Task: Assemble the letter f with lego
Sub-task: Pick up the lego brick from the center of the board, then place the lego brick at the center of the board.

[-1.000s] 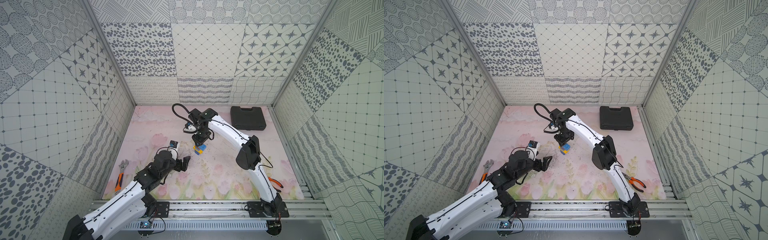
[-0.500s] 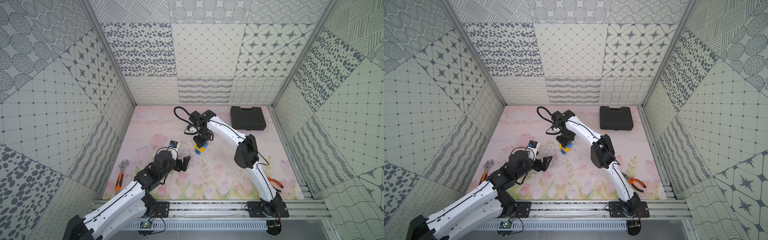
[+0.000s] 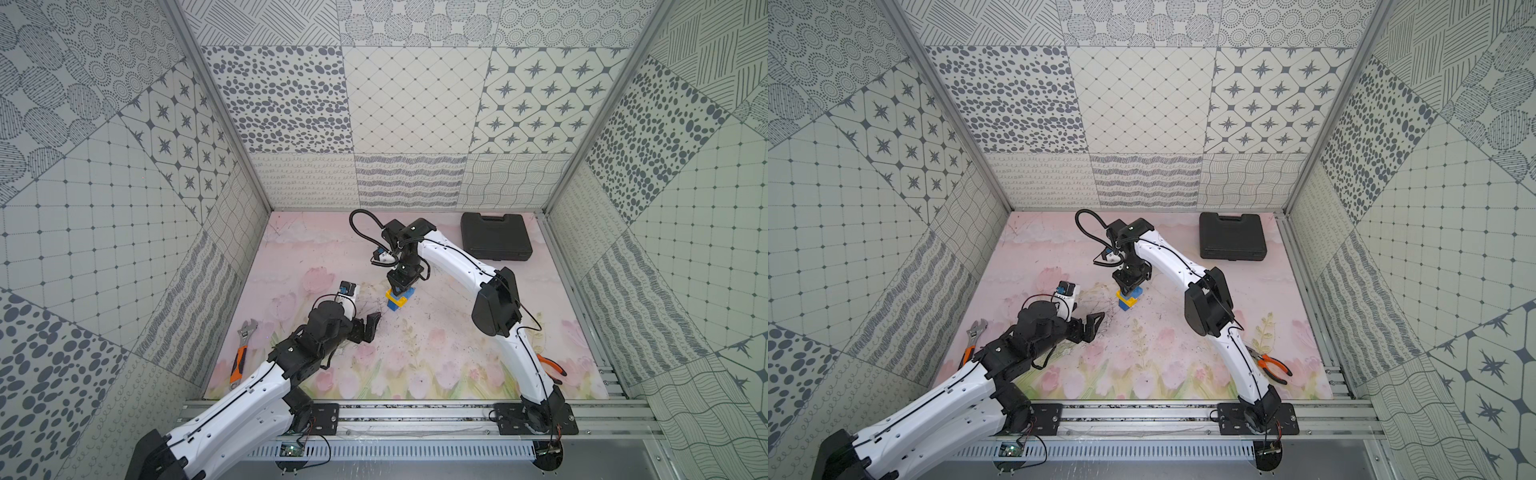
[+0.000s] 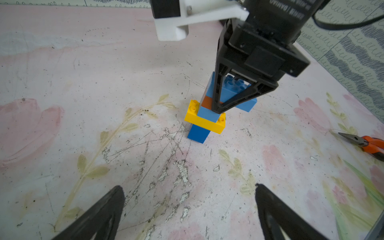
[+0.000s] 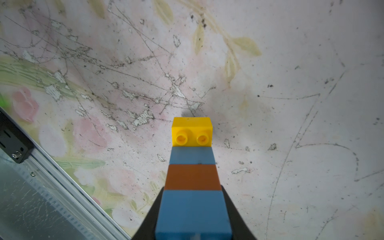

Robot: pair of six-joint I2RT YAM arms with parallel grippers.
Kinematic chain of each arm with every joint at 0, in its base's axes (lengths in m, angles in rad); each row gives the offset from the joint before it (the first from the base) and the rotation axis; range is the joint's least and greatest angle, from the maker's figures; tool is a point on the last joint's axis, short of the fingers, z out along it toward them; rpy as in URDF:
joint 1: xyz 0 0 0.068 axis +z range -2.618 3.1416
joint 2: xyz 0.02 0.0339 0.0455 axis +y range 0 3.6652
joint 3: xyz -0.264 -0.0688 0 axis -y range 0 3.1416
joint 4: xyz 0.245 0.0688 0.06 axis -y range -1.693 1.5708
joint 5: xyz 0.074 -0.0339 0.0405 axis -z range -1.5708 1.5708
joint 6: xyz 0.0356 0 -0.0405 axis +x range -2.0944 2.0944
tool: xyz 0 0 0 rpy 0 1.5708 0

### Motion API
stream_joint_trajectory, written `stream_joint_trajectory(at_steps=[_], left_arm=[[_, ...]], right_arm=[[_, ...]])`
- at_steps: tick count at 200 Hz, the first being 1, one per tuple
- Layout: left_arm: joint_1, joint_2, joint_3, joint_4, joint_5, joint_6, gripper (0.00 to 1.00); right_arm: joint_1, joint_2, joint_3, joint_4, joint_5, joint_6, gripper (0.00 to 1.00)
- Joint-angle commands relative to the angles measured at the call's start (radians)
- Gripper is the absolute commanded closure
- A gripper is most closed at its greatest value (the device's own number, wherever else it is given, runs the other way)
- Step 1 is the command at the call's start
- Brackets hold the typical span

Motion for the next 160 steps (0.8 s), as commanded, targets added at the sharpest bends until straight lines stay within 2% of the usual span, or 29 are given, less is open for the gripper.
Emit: stream_joint_trajectory(at_steps=[1,45,71,107,160], left_arm=[[0.003,-0.001,-0.003,-0.003,-0.014,-0.003,0.01],[0.003,0.005,0.002,-0.003,-0.008,0.002,0.01],[0.003,0.011,0.004,0.004,0.003,0.003,0.01],[0.004,0.019,0.007,0.006,0.005,0.007,0.01],[0.005,0.036,0.013,0.010,0.006,0.009,0.01]], right_arm=[[-0.033,-0.047,0.019,-0.049,-0.111,-0.116,0.64],[-0.110,0.013,0.134,-0.150,-0.254,-0.221,0.64],[-0.152,0.052,0.148,-0.193,-0.380,-0.265,0.64],[-0.187,0.117,0.152,-0.223,-0.493,-0.313,0.64],[-0.203,0.193,0.151,-0.242,-0.557,-0.341,0.64]])
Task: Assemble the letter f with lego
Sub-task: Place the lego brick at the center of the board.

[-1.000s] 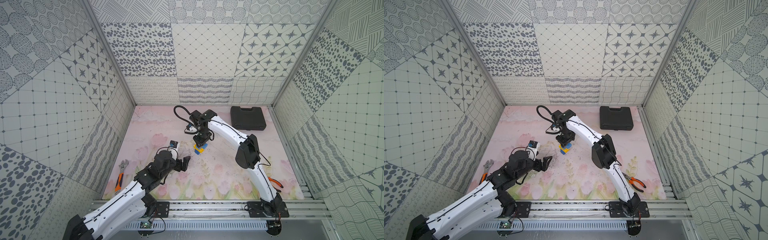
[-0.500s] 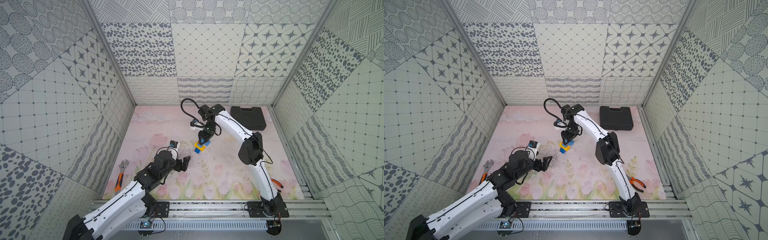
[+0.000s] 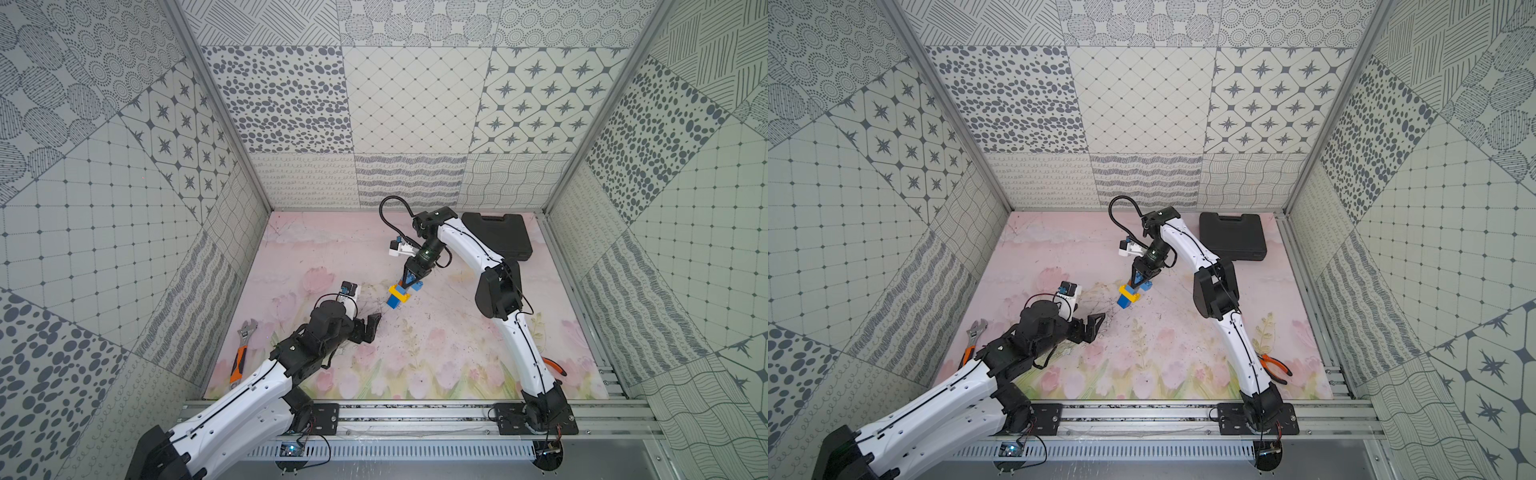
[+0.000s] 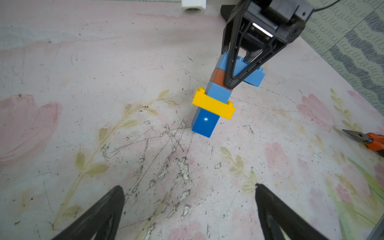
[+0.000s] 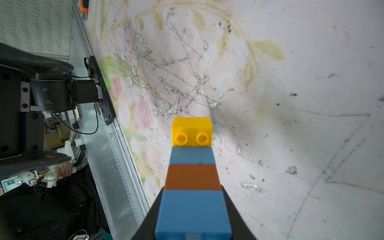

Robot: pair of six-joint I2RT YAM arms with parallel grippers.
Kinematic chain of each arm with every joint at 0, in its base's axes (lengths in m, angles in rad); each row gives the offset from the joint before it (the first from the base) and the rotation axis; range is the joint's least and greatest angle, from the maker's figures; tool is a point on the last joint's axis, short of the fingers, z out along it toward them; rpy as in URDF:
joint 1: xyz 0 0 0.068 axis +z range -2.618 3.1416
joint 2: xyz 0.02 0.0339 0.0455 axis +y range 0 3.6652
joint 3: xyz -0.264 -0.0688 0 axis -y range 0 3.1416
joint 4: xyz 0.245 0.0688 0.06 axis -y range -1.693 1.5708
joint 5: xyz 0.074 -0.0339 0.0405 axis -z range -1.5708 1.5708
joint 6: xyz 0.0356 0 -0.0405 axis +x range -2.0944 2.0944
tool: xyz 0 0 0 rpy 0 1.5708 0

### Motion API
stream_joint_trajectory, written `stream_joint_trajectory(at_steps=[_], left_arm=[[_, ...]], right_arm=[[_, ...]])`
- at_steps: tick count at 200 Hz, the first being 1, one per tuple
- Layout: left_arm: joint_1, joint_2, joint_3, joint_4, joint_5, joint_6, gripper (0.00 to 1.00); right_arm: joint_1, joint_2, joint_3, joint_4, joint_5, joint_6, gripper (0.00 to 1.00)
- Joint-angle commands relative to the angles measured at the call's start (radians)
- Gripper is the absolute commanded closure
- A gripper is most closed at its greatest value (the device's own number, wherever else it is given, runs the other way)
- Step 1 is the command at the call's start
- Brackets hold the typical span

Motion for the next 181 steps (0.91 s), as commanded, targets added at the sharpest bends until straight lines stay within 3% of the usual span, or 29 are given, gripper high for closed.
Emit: stream_joint_trajectory(at_steps=[1,90,181], left_arm=[[0.005,0.010,0.012,0.009,0.003,0.009,0.01],[0.006,0.010,0.007,0.014,0.003,0.009,0.01],[0.006,0.025,0.013,0.014,0.002,0.003,0.01]], right_arm=[[-0.005,0.021,0.012,-0.060,-0.083,-0.040,0.64],[-0.041,0.081,-0.011,-0.002,-0.088,0.013,0.54],[-0.081,0.054,-0.016,0.142,0.023,0.177,0.47]])
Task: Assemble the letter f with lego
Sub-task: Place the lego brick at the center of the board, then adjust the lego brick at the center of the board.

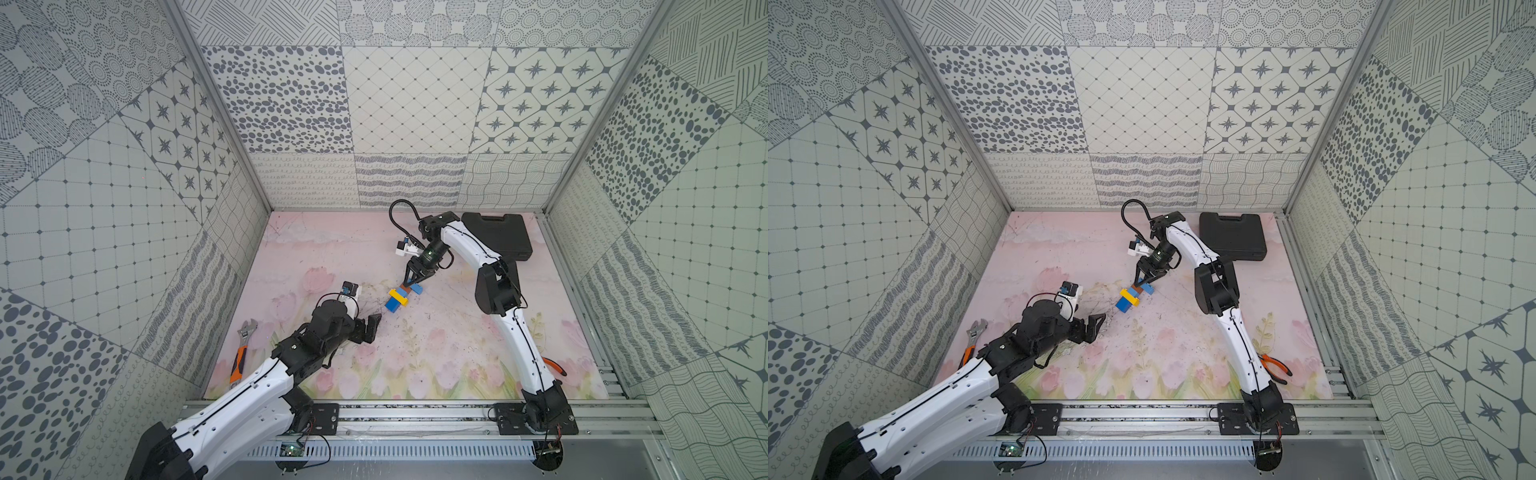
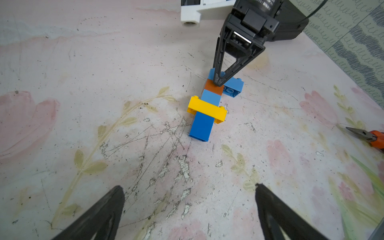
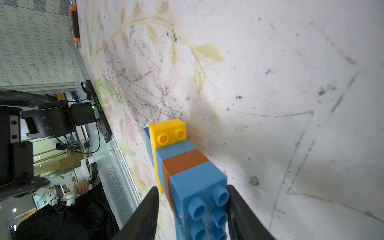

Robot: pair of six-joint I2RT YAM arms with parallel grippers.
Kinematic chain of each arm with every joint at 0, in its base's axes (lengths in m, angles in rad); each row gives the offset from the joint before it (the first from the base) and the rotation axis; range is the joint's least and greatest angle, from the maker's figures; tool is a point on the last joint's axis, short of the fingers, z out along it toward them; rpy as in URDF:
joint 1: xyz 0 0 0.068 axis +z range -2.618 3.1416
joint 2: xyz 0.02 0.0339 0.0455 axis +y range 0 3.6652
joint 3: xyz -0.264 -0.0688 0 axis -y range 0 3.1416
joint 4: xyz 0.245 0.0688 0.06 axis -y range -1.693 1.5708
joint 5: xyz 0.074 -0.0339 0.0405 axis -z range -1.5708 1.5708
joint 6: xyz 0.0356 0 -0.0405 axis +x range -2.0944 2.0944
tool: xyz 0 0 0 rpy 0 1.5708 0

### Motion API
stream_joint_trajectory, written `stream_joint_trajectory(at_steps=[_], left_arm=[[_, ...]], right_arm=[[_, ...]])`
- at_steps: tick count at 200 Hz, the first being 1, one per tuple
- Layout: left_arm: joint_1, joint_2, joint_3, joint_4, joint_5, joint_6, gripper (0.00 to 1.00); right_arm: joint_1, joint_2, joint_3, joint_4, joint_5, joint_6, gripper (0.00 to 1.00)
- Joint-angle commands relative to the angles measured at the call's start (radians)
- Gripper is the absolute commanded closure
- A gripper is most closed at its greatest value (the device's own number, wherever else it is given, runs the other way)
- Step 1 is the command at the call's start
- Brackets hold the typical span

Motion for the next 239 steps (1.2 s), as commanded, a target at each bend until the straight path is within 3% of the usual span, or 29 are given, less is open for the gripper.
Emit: stream_joint_trajectory(at_steps=[1,62,103,114,132,152,185,239], left_arm=[[0.004,0.008,0.013,0.014,0.001,0.003,0.01],[0.004,0.064,0.047,0.008,-0.020,-0.022,0.01],[0.019,0.256,0.149,-0.017,-0.054,-0.069,0.05],[0.038,0.310,0.164,-0.006,-0.060,-0.085,0.15],[0.097,0.397,0.187,0.018,-0.022,-0.119,0.56],[0.143,0.492,0.220,0.043,0.003,-0.130,0.72],[0.174,0.661,0.314,0.072,0.089,-0.097,0.84],[0.173,0.827,0.444,0.058,0.191,-0.081,0.89]], right_arm=[[-0.011,-0.010,-0.003,0.048,0.030,0.056,0.47],[-0.037,-0.072,-0.090,0.181,0.104,0.168,0.48],[-0.038,-0.295,-0.402,0.396,0.215,0.276,0.66],[-0.038,-0.362,-0.499,0.459,0.235,0.310,0.68],[-0.035,-0.447,-0.634,0.535,0.255,0.344,0.72],[-0.025,-0.518,-0.772,0.600,0.253,0.367,0.76],[-0.002,-0.580,-0.950,0.698,0.250,0.405,0.82],[0.011,-0.589,-1.065,0.829,0.229,0.457,0.83]])
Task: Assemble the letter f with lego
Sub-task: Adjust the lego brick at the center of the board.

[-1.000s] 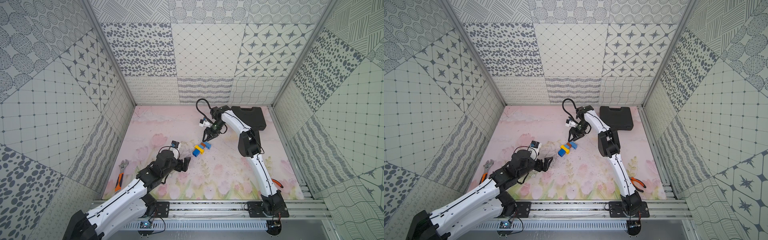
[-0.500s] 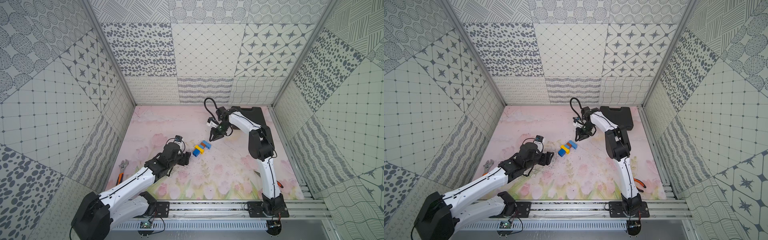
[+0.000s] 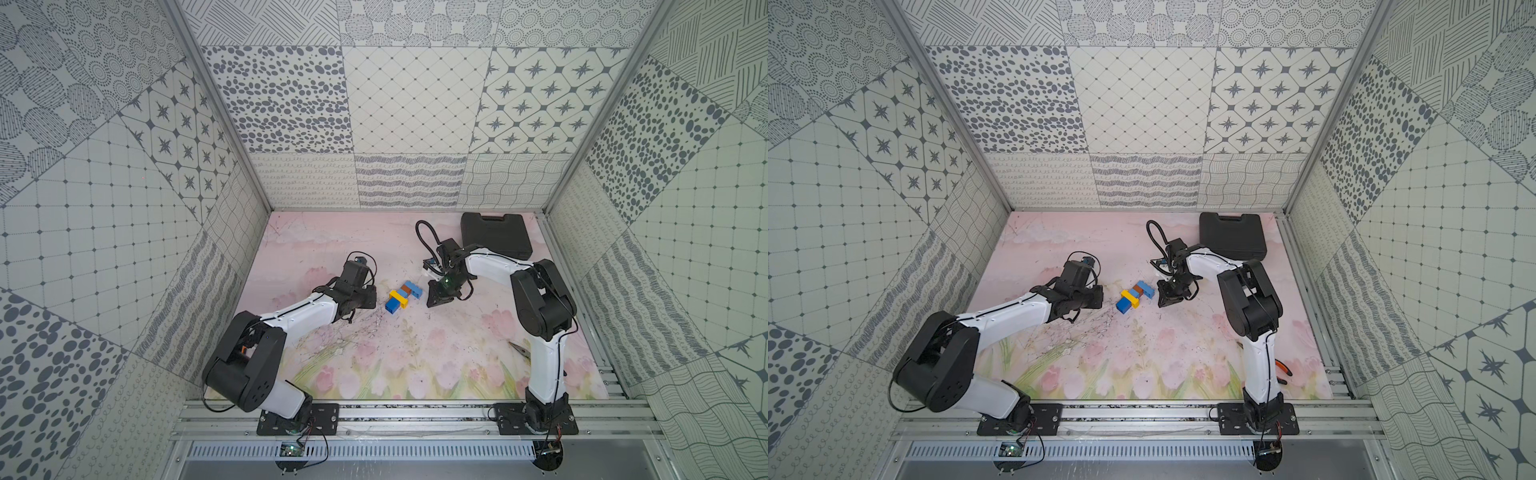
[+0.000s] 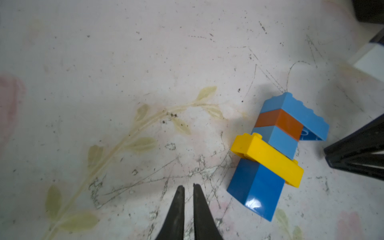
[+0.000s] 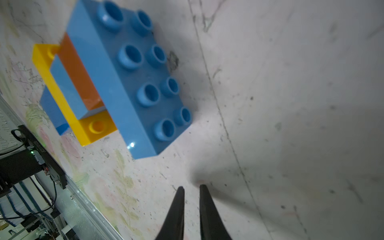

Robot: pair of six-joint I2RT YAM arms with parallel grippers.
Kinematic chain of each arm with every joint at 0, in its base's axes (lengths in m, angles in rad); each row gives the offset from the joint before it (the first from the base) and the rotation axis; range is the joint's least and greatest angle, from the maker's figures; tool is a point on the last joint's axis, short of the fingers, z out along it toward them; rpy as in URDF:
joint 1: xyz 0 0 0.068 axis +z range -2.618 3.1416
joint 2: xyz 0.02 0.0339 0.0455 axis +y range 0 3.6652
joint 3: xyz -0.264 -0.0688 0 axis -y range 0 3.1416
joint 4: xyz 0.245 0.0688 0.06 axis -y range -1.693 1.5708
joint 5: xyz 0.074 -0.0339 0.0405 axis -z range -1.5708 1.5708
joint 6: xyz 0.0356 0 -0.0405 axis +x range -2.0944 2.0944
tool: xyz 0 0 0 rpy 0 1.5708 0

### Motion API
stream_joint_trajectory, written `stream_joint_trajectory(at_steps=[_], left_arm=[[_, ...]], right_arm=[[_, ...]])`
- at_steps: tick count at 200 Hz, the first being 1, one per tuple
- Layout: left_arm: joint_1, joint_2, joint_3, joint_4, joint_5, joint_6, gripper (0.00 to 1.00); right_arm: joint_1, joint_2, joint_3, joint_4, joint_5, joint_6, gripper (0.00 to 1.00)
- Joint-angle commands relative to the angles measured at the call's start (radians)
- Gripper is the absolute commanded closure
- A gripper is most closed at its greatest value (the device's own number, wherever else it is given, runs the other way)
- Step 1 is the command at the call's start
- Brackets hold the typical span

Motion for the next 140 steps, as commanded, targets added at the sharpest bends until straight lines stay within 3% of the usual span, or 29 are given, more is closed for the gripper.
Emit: stream_joint_trajectory(at_steps=[1,58,140], left_arm=[[0.004,0.080,0.068,0.026,0.110,0.006,0.89],[0.000,0.150,0.117,0.008,0.191,0.018,0.92],[-0.062,0.156,0.121,0.003,0.255,0.015,0.94]], right_arm=[[0.005,-0.027,-0.011,0.121,0.001,0.032,0.83],[0.004,0.039,0.040,0.139,0.006,0.036,0.83],[0.002,0.165,0.233,0.126,-0.011,0.054,0.80]])
